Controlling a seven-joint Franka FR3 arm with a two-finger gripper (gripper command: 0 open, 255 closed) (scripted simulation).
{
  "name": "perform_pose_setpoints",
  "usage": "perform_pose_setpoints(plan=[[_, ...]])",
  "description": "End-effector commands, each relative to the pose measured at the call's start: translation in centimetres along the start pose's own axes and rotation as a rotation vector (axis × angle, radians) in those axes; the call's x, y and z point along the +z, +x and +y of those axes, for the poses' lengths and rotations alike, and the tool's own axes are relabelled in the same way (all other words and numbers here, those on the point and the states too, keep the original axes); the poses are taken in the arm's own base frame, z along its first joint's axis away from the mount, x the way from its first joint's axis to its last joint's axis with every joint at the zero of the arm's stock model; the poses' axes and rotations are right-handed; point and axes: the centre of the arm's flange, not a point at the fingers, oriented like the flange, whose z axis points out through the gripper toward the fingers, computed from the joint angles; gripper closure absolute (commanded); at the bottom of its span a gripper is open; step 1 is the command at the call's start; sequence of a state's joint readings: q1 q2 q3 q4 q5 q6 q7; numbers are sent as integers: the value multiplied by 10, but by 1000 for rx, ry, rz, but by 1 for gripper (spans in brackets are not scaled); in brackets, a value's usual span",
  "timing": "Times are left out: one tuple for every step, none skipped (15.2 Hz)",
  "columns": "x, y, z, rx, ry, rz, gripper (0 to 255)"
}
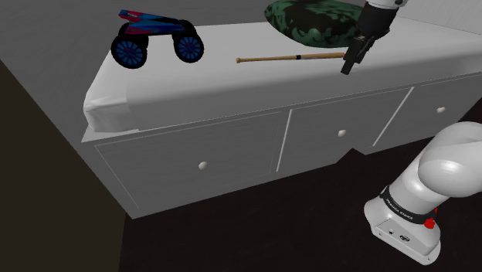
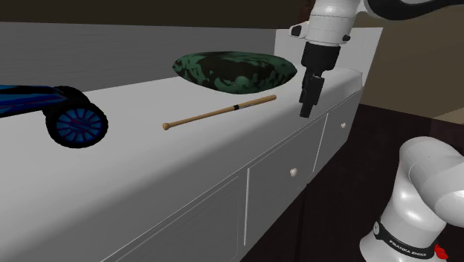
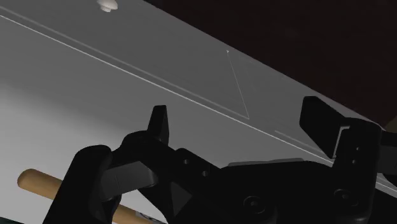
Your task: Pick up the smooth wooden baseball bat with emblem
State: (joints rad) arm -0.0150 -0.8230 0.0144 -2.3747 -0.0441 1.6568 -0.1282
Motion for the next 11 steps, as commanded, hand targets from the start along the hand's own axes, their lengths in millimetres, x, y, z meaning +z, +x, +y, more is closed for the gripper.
perform_pose_setpoints(plan=[[0, 0, 0, 0, 0, 0, 0], [0, 10, 10, -58, 5, -4, 0], [0, 21, 19, -117, 10, -9, 0], [1, 32, 28, -175, 15, -13, 0], [1, 44, 36, -233, 21, -18, 0], [2, 56, 44, -291, 26, -22, 0], [2, 69, 50, -350, 31, -27, 0], [3, 82, 56, -408, 36, -31, 0], [4, 95, 61, -466, 41, -36, 0], [5, 108, 66, -524, 46, -40, 0], [6, 122, 69, -583, 51, -45, 0]])
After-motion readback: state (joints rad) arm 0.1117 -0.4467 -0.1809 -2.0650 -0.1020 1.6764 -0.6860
